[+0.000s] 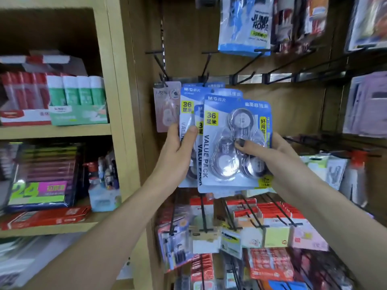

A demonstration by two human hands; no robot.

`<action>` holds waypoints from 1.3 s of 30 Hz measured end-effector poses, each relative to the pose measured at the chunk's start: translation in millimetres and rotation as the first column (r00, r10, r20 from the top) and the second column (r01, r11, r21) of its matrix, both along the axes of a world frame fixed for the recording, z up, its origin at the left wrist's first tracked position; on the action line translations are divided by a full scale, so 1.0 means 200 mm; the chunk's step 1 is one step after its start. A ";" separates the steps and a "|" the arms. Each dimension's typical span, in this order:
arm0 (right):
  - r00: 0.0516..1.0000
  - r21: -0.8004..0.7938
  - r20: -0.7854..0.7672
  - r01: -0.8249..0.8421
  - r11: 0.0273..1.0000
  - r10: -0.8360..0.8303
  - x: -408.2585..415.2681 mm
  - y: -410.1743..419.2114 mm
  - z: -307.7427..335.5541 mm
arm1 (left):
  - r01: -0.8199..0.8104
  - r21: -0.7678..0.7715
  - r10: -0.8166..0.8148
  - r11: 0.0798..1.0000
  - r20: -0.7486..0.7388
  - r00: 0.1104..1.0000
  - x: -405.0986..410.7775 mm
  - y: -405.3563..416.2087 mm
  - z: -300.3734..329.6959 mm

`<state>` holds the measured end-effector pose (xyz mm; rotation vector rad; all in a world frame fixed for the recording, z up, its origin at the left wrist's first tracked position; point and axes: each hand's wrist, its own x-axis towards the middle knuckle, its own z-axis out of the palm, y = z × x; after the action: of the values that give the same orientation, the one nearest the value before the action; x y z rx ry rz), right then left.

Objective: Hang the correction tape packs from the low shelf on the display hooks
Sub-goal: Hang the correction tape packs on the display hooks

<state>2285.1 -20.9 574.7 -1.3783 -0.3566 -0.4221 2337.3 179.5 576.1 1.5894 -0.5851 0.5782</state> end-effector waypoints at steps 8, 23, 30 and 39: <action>1.000 -0.014 -0.003 -0.012 1.000 0.012 0.16 -0.02 0.18 | -0.070 -0.038 0.071 0.997 0.006 0.997 0.13 -0.05 0.17; 0.997 -0.015 -0.044 0.059 0.998 -0.059 0.21 0.06 0.22 | -0.057 -0.038 0.055 0.998 -0.056 0.997 0.31 -0.02 0.20; 0.951 -0.252 -0.303 -0.021 0.967 -0.058 0.33 0.18 0.38 | 0.010 -0.031 -0.018 0.999 -0.280 0.960 0.38 -0.02 0.24; 0.957 -0.471 -0.187 0.113 0.875 -0.224 0.52 0.13 0.44 | 0.159 -0.001 -0.137 0.987 -0.512 0.848 0.40 -0.01 0.30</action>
<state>2388.1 4.9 661.8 -1.9126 -0.1380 -0.3225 2416.8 178.1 636.6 1.6335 -0.3103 0.0122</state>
